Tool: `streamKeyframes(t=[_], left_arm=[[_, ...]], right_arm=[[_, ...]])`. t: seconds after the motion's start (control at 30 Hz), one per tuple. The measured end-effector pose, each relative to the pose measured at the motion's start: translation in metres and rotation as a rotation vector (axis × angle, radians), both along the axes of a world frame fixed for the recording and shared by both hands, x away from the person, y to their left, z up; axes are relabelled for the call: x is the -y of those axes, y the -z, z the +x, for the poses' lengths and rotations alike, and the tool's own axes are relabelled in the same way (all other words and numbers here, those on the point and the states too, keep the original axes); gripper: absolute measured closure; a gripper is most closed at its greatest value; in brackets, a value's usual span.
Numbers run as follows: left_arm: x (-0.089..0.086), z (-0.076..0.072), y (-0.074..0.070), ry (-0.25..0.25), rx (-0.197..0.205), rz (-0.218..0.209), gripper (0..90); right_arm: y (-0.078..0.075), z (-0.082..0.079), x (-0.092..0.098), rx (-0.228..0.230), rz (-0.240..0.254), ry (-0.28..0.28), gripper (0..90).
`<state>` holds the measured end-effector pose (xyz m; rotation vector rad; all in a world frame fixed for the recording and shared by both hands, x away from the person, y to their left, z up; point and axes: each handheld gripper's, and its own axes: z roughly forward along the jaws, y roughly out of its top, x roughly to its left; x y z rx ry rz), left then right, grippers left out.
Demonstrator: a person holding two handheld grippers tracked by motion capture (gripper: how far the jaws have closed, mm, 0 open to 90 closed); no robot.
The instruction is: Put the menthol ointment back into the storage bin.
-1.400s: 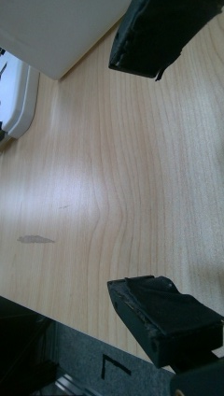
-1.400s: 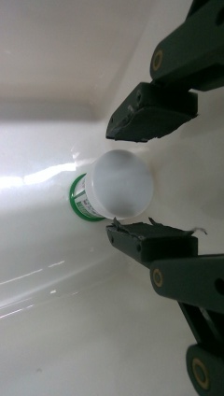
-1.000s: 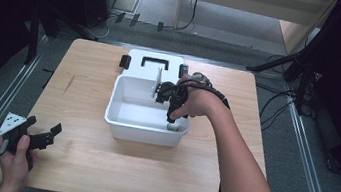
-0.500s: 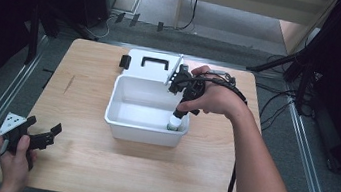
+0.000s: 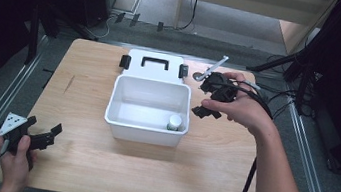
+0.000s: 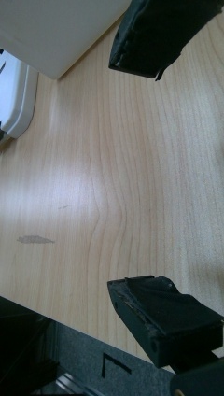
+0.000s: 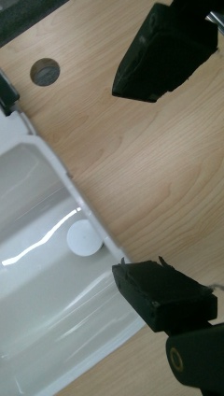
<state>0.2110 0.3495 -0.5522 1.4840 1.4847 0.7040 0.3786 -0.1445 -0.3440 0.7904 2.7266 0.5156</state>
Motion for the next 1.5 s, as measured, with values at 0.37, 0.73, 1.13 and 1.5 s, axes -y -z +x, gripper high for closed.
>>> streamKeyframes(t=[0.37,0.73,1.13,1.5], left_arm=[[0.0,0.0,0.0,0.003,0.0,0.004,0.0],[0.001,0.0,0.0,0.002,-0.001,0.008,0.0],[0.001,0.0,0.0,0.002,-0.001,0.007,0.0],[0.001,0.0,0.0,0.0,-0.002,0.01,0.0]], right_arm=[[0.031,-0.005,0.049,0.02,0.057,0.09,13.2],[0.073,-0.014,0.09,0.048,0.13,0.178,13.4],[0.124,-0.034,0.126,0.121,0.236,0.252,13.4],[0.155,-0.062,0.156,0.24,0.337,0.348,13.8]])
